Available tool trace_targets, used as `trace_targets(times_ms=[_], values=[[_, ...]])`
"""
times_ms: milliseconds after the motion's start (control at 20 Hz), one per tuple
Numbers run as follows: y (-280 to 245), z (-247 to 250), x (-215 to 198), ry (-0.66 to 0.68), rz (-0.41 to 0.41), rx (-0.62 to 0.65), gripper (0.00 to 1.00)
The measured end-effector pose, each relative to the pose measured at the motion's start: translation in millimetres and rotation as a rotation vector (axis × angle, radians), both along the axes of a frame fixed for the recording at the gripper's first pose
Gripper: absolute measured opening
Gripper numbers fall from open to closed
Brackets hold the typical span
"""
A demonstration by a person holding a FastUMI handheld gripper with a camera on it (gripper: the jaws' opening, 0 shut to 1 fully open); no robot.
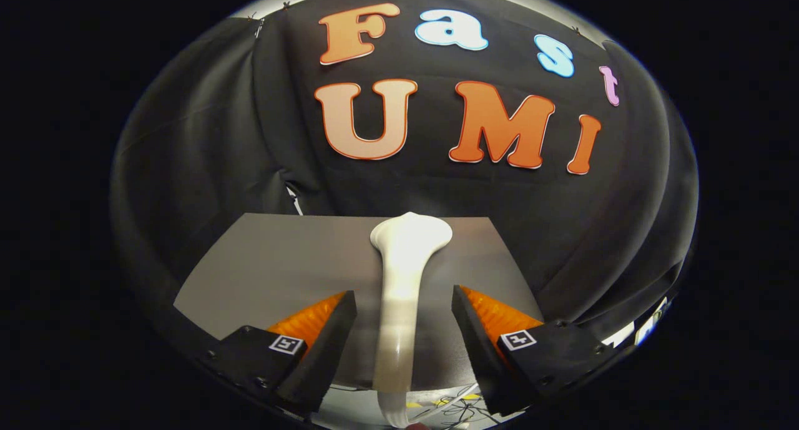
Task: Iron the clothes twice with a garment steamer, once on the left side and once on the right side.
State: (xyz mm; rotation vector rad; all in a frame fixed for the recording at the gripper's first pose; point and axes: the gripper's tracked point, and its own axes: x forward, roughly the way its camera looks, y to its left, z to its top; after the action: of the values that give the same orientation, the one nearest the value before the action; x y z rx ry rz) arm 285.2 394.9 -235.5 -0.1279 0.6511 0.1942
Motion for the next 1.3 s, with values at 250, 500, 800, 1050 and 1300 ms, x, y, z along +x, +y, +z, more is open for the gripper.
trace_targets(times_ms=[250,500,800,1050,1300], values=[[5.7,-25.6,13.1,0.084,-0.007,-0.033,0.97],[1.4,-42.3,18.7,0.134,-0.043,-0.027,0.80],[2.1,-52.0,16.1,0.172,-0.060,-0.013,0.49],[0.4,-48.8,15.2,0.161,-0.070,0.039,0.42],[-6.6,-17.5,4.4,0.078,-0.056,0.103,0.38]])
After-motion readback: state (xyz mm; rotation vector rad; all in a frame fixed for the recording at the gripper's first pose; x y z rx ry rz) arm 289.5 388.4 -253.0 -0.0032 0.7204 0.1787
